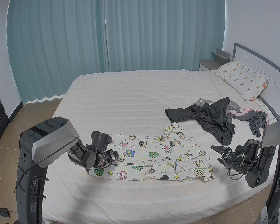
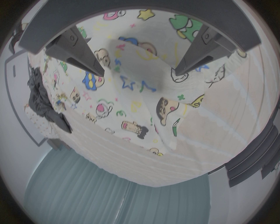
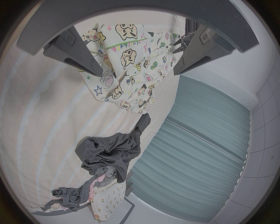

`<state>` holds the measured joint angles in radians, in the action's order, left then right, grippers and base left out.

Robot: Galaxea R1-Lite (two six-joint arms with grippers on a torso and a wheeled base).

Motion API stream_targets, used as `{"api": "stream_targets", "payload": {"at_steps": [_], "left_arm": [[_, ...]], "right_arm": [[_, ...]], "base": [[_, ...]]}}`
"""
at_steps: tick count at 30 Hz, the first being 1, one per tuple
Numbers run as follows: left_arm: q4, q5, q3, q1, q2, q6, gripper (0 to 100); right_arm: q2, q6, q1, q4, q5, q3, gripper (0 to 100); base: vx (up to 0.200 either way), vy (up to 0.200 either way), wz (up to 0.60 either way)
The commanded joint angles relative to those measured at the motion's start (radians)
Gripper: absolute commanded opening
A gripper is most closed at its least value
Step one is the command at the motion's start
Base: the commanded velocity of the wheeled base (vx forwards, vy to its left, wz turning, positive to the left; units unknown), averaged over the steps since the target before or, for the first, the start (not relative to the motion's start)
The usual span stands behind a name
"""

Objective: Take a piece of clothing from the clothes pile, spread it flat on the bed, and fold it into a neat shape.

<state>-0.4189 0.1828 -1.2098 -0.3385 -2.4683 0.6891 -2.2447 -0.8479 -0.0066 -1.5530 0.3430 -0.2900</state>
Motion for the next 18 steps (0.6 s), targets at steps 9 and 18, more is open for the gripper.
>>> {"api": "stream_targets", "payload": {"at_steps": [9,18], "left_arm": [[0.003,0.003,-0.29,0.087,-0.075,0.187,100],[0.112,-0.147,-0.096,0.098,0.068,0.17,100]], "right_arm": [[-0.007,0.001,0.0,-0.01,-0.001,0.0,100],[-0.007,0.001,0.0,-0.01,-0.001,0.008,100]], "base": [[0.0,0.0,0.0],[0.0,0.0,0.0]]}}
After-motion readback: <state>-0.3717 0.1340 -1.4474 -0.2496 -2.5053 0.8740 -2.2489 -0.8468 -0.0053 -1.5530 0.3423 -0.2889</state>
